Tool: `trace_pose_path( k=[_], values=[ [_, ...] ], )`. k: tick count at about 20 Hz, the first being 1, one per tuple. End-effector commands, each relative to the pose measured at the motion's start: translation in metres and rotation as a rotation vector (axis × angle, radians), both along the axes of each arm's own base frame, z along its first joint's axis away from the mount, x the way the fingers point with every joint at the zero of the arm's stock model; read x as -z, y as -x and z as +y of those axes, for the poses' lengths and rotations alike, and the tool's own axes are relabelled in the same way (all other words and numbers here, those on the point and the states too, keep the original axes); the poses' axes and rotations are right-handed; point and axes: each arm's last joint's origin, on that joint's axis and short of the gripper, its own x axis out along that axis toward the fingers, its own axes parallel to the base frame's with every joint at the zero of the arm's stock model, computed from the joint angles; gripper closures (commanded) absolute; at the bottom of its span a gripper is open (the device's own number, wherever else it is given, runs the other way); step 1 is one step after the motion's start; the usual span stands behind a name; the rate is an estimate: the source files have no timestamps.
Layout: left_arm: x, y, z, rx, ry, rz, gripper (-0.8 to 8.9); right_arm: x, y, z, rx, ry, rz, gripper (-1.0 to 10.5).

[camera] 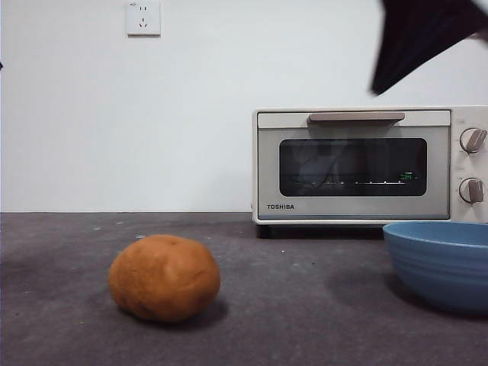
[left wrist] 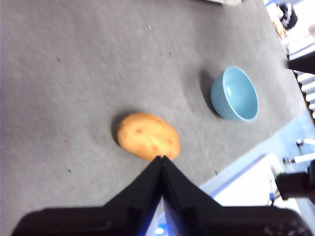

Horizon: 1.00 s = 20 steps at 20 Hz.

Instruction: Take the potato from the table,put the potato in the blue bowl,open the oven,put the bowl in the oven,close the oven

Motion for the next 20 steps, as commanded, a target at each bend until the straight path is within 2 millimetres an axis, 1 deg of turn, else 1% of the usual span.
trace_pose_path(
  k=[1,3,4,5,6,7,8,10,13,15,20],
  values=[
    [-0.001,0.002,-0.002,0.029,-0.006,-0.003,8.18,0.011,-0.004,0.027,-0.06,0.009,0.03,9.4],
    [0.0,0.004,-0.004,0.043,-0.006,0.011,8.18,0.019,-0.004,0.051,-0.13,0.023,0.046,9.3],
    [-0.001,0.005,-0.005,0.051,-0.006,0.013,8.18,0.023,-0.004,0.063,-0.16,0.029,0.05,8.9],
    [-0.001,0.007,-0.006,0.06,-0.007,0.017,8.18,0.026,-0.003,0.077,-0.198,0.033,0.055,8.0],
    [-0.001,0.009,-0.007,0.07,-0.009,0.015,8.18,0.029,-0.002,0.087,-0.226,0.036,0.056,7.5],
    [-0.001,0.012,-0.008,0.083,-0.011,0.019,8.18,0.032,-0.001,0.1,-0.257,0.039,0.059,7.1],
    [-0.001,0.015,-0.009,0.099,-0.017,0.023,8.19,0.034,-0.001,0.109,-0.279,0.043,0.062,7.1],
    [0.0,0.023,-0.011,0.135,-0.041,0.032,8.19,0.041,0.0,0.127,-0.323,0.057,0.07,6.3],
    [0.001,0.035,-0.01,0.144,-0.14,0.029,8.19,0.052,0.0,0.145,-0.414,0.084,0.055,3.6],
    [0.0,0.043,-0.008,0.135,-0.181,0.015,8.19,0.059,-0.002,0.152,-0.431,0.087,0.04,3.2],
    [-0.004,0.062,-0.005,0.145,-0.201,-0.049,8.19,0.08,-0.012,0.163,-0.425,0.135,0.008,3.2]
  ],
)
